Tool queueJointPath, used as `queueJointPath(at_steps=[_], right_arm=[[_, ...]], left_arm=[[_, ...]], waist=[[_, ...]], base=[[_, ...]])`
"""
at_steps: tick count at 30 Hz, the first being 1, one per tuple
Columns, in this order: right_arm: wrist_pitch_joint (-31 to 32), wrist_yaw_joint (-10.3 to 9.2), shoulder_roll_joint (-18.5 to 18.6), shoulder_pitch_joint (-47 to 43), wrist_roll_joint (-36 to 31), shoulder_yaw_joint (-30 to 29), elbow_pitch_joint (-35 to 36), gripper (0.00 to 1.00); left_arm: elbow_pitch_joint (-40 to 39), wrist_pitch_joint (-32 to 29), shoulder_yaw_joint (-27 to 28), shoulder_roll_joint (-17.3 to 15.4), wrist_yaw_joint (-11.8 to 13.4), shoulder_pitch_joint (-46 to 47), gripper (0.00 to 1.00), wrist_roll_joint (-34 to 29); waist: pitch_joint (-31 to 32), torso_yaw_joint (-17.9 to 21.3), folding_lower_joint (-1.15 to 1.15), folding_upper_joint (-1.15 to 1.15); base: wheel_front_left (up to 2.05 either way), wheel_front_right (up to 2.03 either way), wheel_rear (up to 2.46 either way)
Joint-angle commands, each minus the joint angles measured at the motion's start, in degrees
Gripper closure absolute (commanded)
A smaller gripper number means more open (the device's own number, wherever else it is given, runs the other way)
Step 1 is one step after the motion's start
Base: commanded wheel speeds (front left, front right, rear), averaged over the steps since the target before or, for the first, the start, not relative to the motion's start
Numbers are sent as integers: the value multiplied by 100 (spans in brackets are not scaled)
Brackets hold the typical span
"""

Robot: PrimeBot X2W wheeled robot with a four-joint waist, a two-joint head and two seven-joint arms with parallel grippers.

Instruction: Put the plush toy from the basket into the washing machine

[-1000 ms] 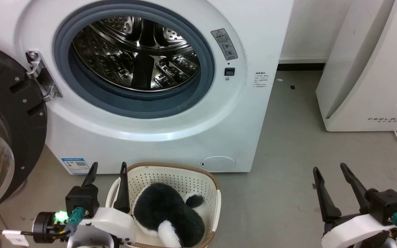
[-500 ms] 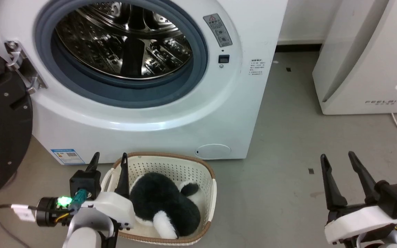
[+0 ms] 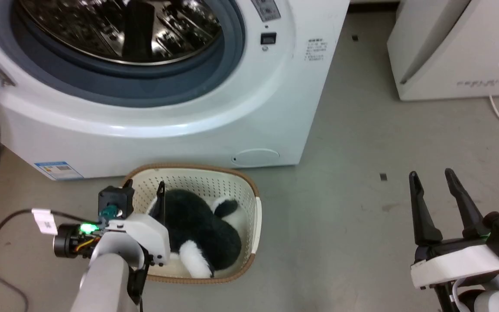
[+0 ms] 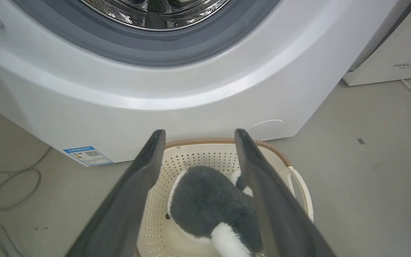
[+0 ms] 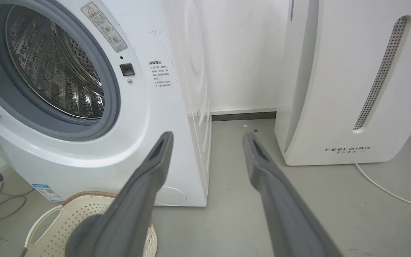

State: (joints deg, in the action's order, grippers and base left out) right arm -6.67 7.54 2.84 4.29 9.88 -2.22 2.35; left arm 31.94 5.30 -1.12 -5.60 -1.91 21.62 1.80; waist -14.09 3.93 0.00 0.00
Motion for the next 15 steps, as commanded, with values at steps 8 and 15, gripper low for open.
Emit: queueJointPath(at_steps=[8, 15], right_arm=[[-130, -3, 2, 292, 264, -5, 99, 0], [-213, -3, 2, 483, 458, -24, 156, 0]], left_arm=[[682, -290, -45, -169, -103, 615, 0, 98], [1125, -709, -160, -370, -177, 1047, 0, 100]], waist=[[-634, 217, 0, 0], [-1181, 373, 0, 0]], base=[[0, 0, 0], [0, 0, 0]])
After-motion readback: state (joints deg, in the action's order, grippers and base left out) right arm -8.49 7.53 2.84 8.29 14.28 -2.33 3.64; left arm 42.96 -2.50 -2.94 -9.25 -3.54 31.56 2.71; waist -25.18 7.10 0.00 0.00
